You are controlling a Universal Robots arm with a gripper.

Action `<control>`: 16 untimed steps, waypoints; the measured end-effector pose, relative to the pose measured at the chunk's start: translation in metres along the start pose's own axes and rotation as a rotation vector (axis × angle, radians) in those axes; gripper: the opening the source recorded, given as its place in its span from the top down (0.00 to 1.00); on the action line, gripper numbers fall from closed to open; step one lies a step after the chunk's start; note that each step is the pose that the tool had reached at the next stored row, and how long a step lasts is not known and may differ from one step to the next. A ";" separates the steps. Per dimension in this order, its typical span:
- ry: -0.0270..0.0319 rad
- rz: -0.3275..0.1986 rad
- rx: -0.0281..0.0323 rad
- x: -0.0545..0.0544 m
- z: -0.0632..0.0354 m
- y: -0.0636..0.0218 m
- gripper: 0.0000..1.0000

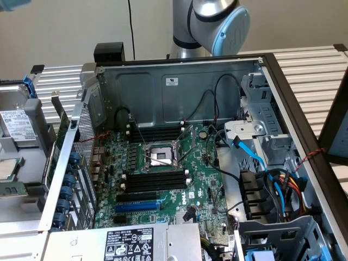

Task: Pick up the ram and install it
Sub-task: 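Pick up the ram and move it above insertion slot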

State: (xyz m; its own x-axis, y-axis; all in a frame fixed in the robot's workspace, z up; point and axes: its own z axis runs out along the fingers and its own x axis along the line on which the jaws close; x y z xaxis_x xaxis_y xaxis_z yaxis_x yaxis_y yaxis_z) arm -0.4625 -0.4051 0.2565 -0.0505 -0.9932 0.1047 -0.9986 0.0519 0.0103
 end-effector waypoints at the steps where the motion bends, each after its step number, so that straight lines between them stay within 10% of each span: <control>1: 0.0017 0.000 0.0002 0.000 -0.0005 0.0000 0.88; 16: 0.0106 0.000 0.0025 -0.001 -0.0028 0.0001 0.88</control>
State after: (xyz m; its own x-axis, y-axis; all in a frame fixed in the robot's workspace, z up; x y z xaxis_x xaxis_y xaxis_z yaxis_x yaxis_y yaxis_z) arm -0.4625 -0.4042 0.2592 -0.0508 -0.9920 0.1152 -0.9986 0.0520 0.0077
